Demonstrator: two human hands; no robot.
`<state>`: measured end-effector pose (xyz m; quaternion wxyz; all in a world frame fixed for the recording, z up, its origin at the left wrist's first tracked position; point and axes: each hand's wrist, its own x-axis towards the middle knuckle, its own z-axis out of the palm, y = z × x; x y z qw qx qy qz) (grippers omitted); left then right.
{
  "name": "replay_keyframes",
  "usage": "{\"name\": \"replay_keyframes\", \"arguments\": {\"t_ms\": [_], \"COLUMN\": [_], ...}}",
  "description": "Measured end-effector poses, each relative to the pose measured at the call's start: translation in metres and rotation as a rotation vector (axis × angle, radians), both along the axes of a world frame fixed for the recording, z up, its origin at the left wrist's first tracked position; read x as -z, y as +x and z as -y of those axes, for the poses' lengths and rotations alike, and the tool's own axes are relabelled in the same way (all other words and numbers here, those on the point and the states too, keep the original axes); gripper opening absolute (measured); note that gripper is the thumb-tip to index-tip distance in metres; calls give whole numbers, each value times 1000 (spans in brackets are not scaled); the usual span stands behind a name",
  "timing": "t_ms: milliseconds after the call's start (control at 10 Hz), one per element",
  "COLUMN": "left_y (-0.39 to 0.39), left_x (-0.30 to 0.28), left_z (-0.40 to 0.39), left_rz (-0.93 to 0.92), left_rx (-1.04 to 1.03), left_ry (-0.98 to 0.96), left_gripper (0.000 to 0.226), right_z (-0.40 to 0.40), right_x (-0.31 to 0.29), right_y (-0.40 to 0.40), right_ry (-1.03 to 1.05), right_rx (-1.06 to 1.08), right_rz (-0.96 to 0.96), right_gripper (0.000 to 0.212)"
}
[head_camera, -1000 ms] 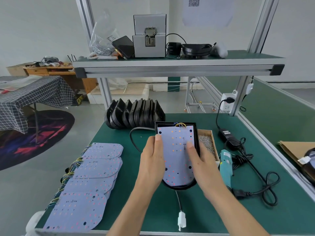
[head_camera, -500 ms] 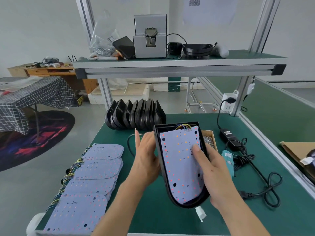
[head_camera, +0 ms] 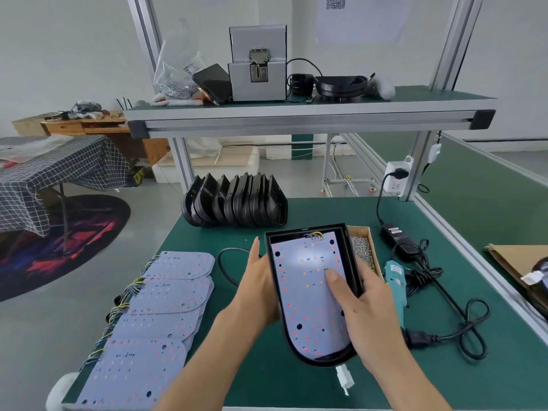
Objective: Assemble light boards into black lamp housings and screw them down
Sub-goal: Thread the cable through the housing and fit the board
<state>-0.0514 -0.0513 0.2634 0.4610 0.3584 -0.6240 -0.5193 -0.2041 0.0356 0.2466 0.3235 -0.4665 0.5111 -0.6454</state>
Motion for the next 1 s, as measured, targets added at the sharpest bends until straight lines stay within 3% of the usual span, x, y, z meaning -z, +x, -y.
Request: {"name": "replay_keyframes", "arguments": {"t_ms": [100,200,300,400,500,600,700,1000], "left_y": [26,27,28,20,13,10,7,1], "left_x": [0,-7,-12,-13,-15,-12,-11,-13], "left_z": [-2,3,-2,-12,-17,-17,-21,-24], "left_rz": [382,102,-171,-124,-43,-43,-56,-32], "left_rx": [166,46,-7,-4,-50,-77,-98,-172], "left_ry": [-367,-231,-164,-155,-185,-186,-190,-223], "left_gripper": [59,66,47,51,22,15,15,10], "right_z": [-4,-5,-2,0,-1,0,5,18], "right_x": [2,-2,-4,-3,-2,-4,-10,-20], "right_y": [-1,-4,-4,-1,2,0,-3,-2], "right_ry": [12,19,12,19,27,89,87,70], "right_rx": [6,4,8,19,-24,-28,80,233], "right_rz": [-19,-82,-109,-164,-139,-137,-211,-328], "right_gripper": [19,25,22,17,16,24,51,56]}}
